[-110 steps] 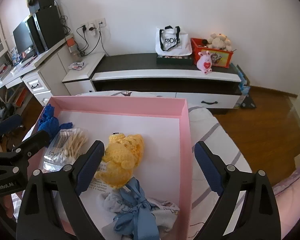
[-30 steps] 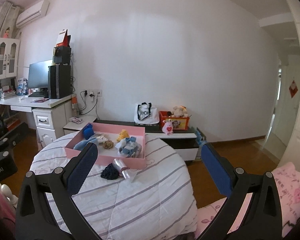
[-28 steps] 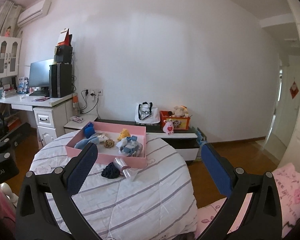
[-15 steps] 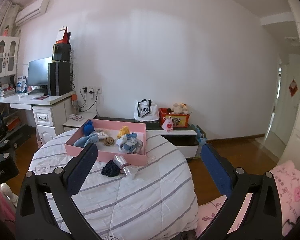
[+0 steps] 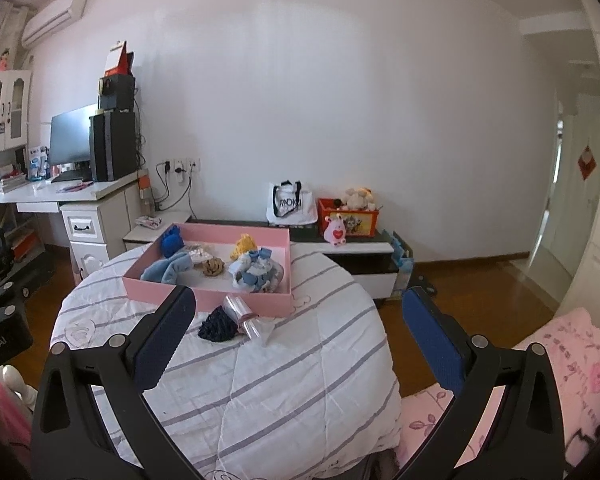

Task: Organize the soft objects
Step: 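Withdraw both grippers up and away from the pink box, then close right gripper on the clear plastic cup while left gripper grasps the navy knitted ball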

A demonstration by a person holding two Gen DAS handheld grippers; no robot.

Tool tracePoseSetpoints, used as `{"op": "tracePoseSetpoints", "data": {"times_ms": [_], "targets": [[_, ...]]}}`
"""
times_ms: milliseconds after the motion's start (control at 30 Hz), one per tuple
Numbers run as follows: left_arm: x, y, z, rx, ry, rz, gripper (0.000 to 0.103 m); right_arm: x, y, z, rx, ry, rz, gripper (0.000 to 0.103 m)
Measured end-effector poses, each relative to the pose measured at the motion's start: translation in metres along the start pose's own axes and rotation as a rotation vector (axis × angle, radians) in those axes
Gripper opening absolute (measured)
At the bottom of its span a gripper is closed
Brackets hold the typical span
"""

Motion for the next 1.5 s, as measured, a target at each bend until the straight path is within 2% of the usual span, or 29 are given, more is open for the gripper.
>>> {"op": "tracePoseSetpoints", "data": {"times_ms": [200, 500, 833, 967, 1200, 1367, 1467, 1500], "targets": [[-0.019, -0.012, 0.005, -0.035, 0.052, 0.017, 0.103, -0.017, -0.012, 0.012, -0.034, 0.046, 0.012, 0.103], [-0.071, -0.040, 0.016, -0.083, 0.170, 0.053, 0.103, -0.071, -0.034, 0.043, -0.083, 0.189, 0.024, 0.103], [-0.151, -0.071, 0.037, -0.130, 0.317, 0.061, 0.103, -0.145, -0.039, 0.077, -0.142, 0.334, -0.045, 0.103], [-0.176, -0.078, 0.045, -0.150, 0.345, 0.062, 0.103, -0.171, -0.036, 0.082, -0.182, 0.372, -0.124, 0.103], [-0.212, -0.074, 0.058, -0.147, 0.389, 0.054, 0.103, -0.209, -0.023, 0.084, -0.165, 0.416, -0.155, 0.102], [-0.227, -0.071, 0.062, -0.125, 0.430, 0.081, 0.103, -0.229, -0.019, 0.086, -0.186, 0.441, -0.181, 0.090], [-0.233, -0.072, 0.061, -0.124, 0.442, 0.083, 0.103, -0.238, -0.015, 0.090, -0.201, 0.466, -0.217, 0.067], [-0.233, -0.073, 0.061, -0.129, 0.442, 0.078, 0.103, -0.239, -0.014, 0.091, -0.230, 0.468, -0.254, 0.051]]}}
Point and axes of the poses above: each gripper's, at about its wrist camera, not at the fingertips, and x roughly against the way its jaws point, y to its left, z to its underside, the point moved 6 cm from there along -x, roughly the way its jaws point, and after that the axes turned 15 degrees about -z, right-handed, at the moved point
